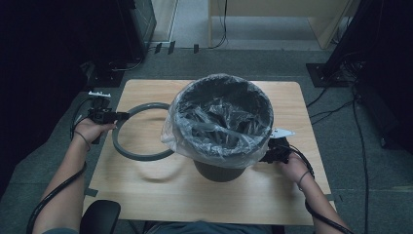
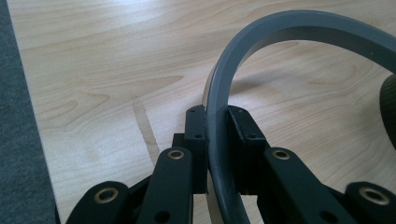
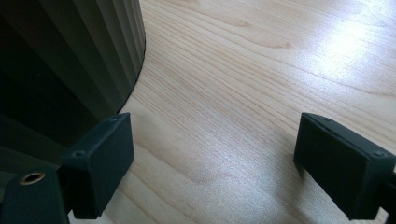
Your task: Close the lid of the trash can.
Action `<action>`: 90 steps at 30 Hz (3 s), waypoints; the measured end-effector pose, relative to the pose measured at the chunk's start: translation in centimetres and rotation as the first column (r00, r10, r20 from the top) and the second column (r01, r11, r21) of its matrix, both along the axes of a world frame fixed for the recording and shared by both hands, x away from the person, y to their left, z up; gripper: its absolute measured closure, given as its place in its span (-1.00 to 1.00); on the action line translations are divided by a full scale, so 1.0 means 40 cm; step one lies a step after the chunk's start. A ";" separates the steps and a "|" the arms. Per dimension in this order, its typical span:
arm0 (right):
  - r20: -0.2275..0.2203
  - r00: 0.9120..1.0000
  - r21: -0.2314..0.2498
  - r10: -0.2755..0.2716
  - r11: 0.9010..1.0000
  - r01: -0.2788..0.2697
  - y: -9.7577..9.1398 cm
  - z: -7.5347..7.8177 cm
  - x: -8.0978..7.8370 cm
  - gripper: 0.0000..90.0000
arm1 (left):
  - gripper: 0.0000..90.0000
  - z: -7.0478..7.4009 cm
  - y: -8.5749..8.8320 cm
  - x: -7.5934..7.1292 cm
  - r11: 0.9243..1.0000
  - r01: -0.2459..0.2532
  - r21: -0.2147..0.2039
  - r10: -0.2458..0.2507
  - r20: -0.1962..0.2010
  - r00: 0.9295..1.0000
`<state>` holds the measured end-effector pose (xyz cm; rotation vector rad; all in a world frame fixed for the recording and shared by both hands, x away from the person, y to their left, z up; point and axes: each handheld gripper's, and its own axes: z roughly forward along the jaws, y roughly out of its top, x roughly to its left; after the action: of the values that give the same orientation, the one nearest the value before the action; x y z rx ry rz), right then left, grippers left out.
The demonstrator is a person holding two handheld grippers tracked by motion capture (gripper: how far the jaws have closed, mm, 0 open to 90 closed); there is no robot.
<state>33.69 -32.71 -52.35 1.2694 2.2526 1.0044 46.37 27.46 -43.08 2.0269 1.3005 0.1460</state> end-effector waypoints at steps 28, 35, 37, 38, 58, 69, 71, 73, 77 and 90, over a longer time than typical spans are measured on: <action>0.000 1.000 -0.002 -0.006 1.000 0.006 0.001 0.000 -0.001 -0.74 | 0.75 0.091 0.031 -0.017 1.000 0.005 0.000 -0.005 -0.018 1.000; 0.000 1.000 -0.001 -0.008 1.000 0.008 0.001 0.000 -0.002 -0.74 | 0.75 0.111 0.045 -0.023 1.000 -0.009 0.002 0.009 -0.024 1.000; 0.000 1.000 -0.001 -0.008 1.000 0.008 0.001 0.000 -0.002 -0.74 | 0.75 0.114 0.044 -0.023 1.000 -0.010 0.008 0.010 -0.024 1.000; 0.000 1.000 -0.001 -0.008 1.000 0.008 0.001 0.000 -0.002 -0.74 | 0.75 0.114 0.044 -0.023 1.000 -0.010 0.008 0.010 -0.024 1.000; -0.001 1.000 -0.001 -0.008 1.000 0.008 0.001 0.000 -0.002 -0.74 | 0.75 0.196 0.077 -0.031 1.000 -0.019 -0.006 0.018 -0.017 1.000; -0.001 1.000 -0.001 -0.008 1.000 0.008 0.001 0.000 -0.002 -0.74 | 0.75 0.231 0.112 -0.044 0.999 -0.033 -0.010 0.033 -0.020 0.999; -0.001 1.000 -0.001 -0.008 1.000 0.008 0.001 0.000 -0.002 -0.74 | 0.75 0.237 0.118 -0.046 0.999 -0.035 -0.006 0.034 -0.024 0.999; -0.001 1.000 -0.001 -0.008 1.000 0.008 0.001 0.000 -0.002 -0.74 | 0.75 0.242 0.123 -0.048 0.999 -0.039 -0.011 0.039 -0.024 0.999; -0.001 1.000 -0.001 -0.008 1.000 0.008 0.001 0.000 -0.002 -0.74 | 0.75 0.250 0.134 -0.052 0.999 -0.044 -0.020 0.043 -0.014 0.999; -0.001 1.000 -0.001 -0.008 1.000 0.008 0.001 0.000 -0.002 -0.74 | 0.75 0.293 0.170 -0.063 0.996 -0.066 -0.055 0.066 -0.005 0.998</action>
<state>33.63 -32.67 -52.34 1.2783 2.2465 1.0002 43.85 34.26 -31.34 1.9391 1.3601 0.1354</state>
